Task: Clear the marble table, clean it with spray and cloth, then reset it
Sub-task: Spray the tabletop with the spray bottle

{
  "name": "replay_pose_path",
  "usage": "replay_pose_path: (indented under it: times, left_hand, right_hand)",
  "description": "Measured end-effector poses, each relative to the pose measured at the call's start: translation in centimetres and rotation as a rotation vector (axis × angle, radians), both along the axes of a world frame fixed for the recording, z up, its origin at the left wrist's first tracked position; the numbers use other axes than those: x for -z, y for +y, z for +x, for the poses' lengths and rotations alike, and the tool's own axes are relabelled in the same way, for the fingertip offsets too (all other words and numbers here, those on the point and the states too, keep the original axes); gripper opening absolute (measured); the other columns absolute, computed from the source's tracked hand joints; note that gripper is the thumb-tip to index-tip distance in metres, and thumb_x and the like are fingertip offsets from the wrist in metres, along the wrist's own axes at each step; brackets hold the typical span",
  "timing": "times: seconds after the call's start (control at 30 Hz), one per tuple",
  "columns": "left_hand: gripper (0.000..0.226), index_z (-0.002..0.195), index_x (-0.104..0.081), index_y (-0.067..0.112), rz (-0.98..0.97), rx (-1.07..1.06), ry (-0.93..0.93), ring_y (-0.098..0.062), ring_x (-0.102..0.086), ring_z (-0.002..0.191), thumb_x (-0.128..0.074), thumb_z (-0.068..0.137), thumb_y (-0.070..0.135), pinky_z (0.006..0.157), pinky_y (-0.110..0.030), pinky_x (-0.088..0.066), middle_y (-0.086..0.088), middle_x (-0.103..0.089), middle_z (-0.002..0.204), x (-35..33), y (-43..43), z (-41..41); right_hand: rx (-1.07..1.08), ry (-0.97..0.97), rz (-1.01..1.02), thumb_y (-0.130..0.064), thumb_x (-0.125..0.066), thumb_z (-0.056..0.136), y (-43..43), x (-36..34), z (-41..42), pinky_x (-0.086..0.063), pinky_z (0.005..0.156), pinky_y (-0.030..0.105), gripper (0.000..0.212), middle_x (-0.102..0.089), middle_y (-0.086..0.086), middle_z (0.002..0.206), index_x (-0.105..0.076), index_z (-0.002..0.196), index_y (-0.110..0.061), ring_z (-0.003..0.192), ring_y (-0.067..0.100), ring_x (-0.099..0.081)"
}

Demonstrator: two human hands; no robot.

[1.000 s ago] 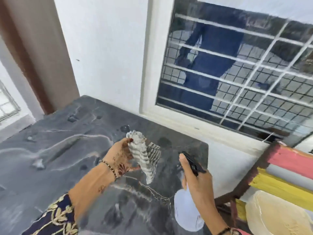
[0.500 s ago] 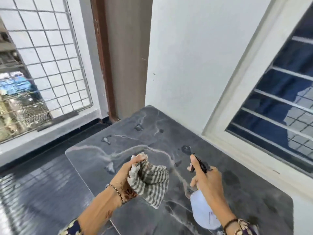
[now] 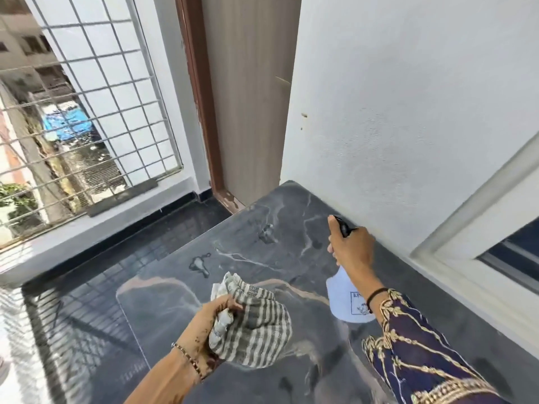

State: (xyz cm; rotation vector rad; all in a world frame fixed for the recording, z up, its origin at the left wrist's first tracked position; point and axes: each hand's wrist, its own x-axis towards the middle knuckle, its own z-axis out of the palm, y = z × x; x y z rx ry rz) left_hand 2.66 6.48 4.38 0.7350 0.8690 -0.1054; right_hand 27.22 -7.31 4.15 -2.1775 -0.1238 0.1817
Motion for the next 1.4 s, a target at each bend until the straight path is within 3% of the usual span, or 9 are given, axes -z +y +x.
replay_pose_path:
  times: [0.27, 0.43, 0.6, 0.73, 0.83, 0.97, 1.03, 1.23, 1.4]
  left_hand:
    - [0.02, 0.091, -0.063, -0.001, 0.037, -0.054, -0.003, -0.031, -0.069, 0.061, -0.054, 0.082, 0.014, 0.054, -0.035, -0.055, -0.025, -0.07, 0.09, -0.6, 4.4, -3.0]
    - [0.025, 0.087, -0.068, -0.003, 0.043, -0.051, -0.022, -0.032, -0.07, 0.061, -0.056, 0.079, 0.017, 0.056, -0.033, -0.055, -0.024, -0.073, 0.085, -1.9, 7.6, -6.7]
    - [0.024, 0.081, -0.064, -0.003, 0.059, -0.077, -0.005, -0.028, -0.067, 0.05, -0.052, 0.088, 0.017, 0.054, -0.032, -0.052, -0.02, -0.071, 0.067, -2.3, 10.6, -9.6]
    - [0.023, 0.09, -0.067, -0.002, 0.036, -0.085, -0.016, -0.031, -0.071, 0.065, -0.054, 0.084, 0.015, 0.066, -0.038, -0.056, -0.023, -0.073, 0.084, -1.8, 12.7, -10.8]
    - [0.031, 0.064, -0.068, -0.001, 0.002, -0.082, -0.027, -0.027, -0.067, 0.051, -0.05, 0.086, 0.012, 0.052, -0.032, -0.058, -0.018, -0.069, 0.064, -1.5, 13.9, -11.6]
    - [0.022, 0.091, -0.069, -0.001, -0.003, -0.1, -0.039, -0.032, -0.07, 0.075, -0.054, 0.083, 0.013, 0.072, -0.042, -0.06, -0.024, -0.071, 0.095, -1.5, 15.2, -12.9]
    - [0.02, 0.09, -0.069, 0.002, -0.011, -0.111, -0.059, -0.032, -0.069, 0.079, -0.053, 0.083, 0.012, 0.08, -0.044, -0.057, -0.022, -0.069, 0.099, -1.3, 15.6, -13.8]
    - [0.025, 0.088, -0.07, 0.007, -0.032, -0.178, -0.083, -0.03, -0.067, 0.08, -0.046, 0.084, 0.013, 0.078, -0.04, -0.056, -0.016, -0.07, 0.093, -0.7, 17.3, -16.6]
    - [0.022, 0.08, -0.066, 0.008, -0.024, -0.171, -0.099, -0.026, -0.07, 0.07, -0.045, 0.082, 0.015, 0.065, -0.035, -0.057, -0.012, -0.073, 0.083, -0.8, 18.0, -17.9]
  right_hand:
    - [0.033, 0.003, 0.068, -0.048, -0.06, 0.096, 3.7, -1.1, -0.4, -0.043, 0.036, 0.017, 0.056, -0.071, 0.003, 0.06, -0.071, 0.069, 0.0, 0.03, 0.006, -0.053]
    - [0.239, -0.031, 0.072, -0.053, -0.06, 0.093, 5.4, -1.6, -1.1, -0.056, 0.047, 0.033, 0.057, -0.068, 0.003, 0.054, -0.071, 0.067, -0.004, 0.036, 0.017, -0.058]
    - [0.188, -0.01, 0.065, -0.051, -0.061, 0.094, 6.5, -2.5, -2.6, -0.047, 0.041, 0.025, 0.05, -0.074, 0.002, 0.067, -0.071, 0.079, -0.005, 0.034, 0.011, -0.058]
    - [0.16, 0.004, 0.059, -0.055, -0.063, 0.091, 7.5, -1.7, -5.5, -0.054, 0.044, 0.034, 0.057, -0.071, 0.004, 0.057, -0.071, 0.071, -0.002, 0.04, 0.019, -0.058]
    - [0.054, 0.079, -0.001, -0.055, -0.068, 0.088, 8.9, -1.1, -8.8, -0.047, 0.038, 0.027, 0.057, -0.069, 0.008, 0.058, -0.071, 0.077, 0.001, 0.04, 0.018, -0.057]
    - [-0.075, 0.186, 0.03, -0.047, -0.071, 0.09, 10.4, -1.2, -13.7, -0.048, 0.043, 0.03, 0.049, -0.075, 0.009, 0.065, -0.074, 0.081, 0.001, 0.041, 0.02, -0.055]
    - [-0.103, 0.199, 0.032, -0.048, -0.07, 0.09, 10.8, -1.3, -15.7, -0.048, 0.043, 0.029, 0.051, -0.076, 0.008, 0.065, -0.074, 0.082, 0.002, 0.036, 0.017, -0.053]
    - [-0.132, 0.09, -0.219, -0.083, -0.058, 0.072, 11.7, -0.5, -20.1, -0.06, 0.05, 0.042, 0.081, -0.07, 0.015, 0.076, -0.069, 0.082, -0.003, 0.054, 0.029, -0.067]
    - [-0.284, 0.177, -0.118, -0.055, -0.065, 0.091, 10.9, -1.9, -23.1, -0.047, 0.042, 0.025, 0.052, -0.077, 0.001, 0.067, -0.074, 0.077, -0.006, 0.04, 0.02, -0.062]
